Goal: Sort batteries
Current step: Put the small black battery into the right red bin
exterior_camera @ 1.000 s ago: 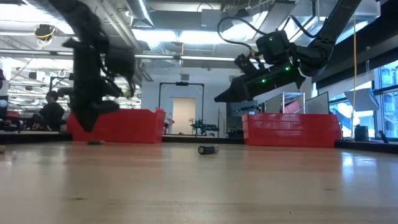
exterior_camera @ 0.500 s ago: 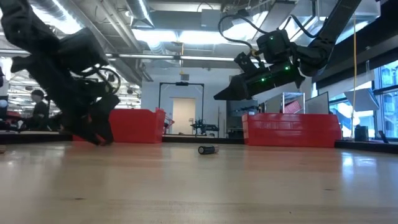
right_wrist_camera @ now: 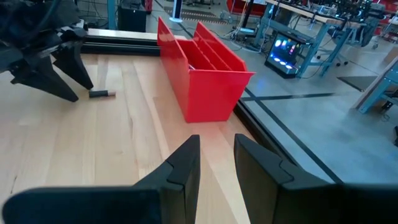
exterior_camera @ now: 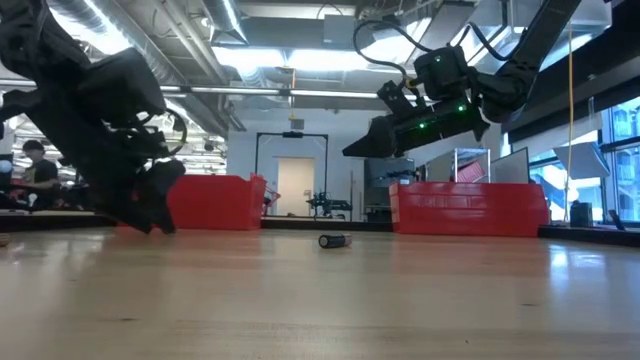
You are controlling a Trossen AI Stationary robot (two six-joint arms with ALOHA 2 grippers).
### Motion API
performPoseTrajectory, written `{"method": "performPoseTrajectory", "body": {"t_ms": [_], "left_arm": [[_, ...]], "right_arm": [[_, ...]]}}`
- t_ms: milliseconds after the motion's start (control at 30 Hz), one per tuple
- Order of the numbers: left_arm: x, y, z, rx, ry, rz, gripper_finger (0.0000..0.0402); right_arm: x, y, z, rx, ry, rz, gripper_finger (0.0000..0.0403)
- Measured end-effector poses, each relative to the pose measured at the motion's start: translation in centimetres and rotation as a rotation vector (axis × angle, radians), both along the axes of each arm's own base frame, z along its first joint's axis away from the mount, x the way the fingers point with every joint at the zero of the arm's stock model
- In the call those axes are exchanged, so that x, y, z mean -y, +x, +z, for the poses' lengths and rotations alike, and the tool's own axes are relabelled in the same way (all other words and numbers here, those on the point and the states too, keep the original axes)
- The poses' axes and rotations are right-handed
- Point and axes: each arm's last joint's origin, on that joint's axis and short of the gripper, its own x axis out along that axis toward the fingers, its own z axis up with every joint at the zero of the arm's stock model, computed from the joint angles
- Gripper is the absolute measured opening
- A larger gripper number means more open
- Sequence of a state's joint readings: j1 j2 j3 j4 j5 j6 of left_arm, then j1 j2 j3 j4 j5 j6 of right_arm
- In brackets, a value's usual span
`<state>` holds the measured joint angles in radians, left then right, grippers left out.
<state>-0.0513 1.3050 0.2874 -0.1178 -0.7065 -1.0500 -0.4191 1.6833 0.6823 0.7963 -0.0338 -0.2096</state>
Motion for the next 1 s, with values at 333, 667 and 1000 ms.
{"method": "performPoseTrajectory", "body": {"t_ms": [333, 667, 1000], "left_arm": [[0.0, -0.2, 1.5, 0.178, 0.041, 0.123, 0.0206], [-1.2, -0.9, 1.5, 0.218, 0.013, 0.281, 0.0205], [-1.1, -0.7, 0.7, 0.088, 0.016, 0.187, 0.0205]], "right_arm": [[0.0, 0.0, 0.0, -0.001, -0.001, 0.000, 0.0101], [0.0, 0.0, 0.1, 0.010, -0.009, 0.000, 0.0101], [0.1, 0.1, 0.0, 0.019, -0.014, 0.001, 0.0101]]}}
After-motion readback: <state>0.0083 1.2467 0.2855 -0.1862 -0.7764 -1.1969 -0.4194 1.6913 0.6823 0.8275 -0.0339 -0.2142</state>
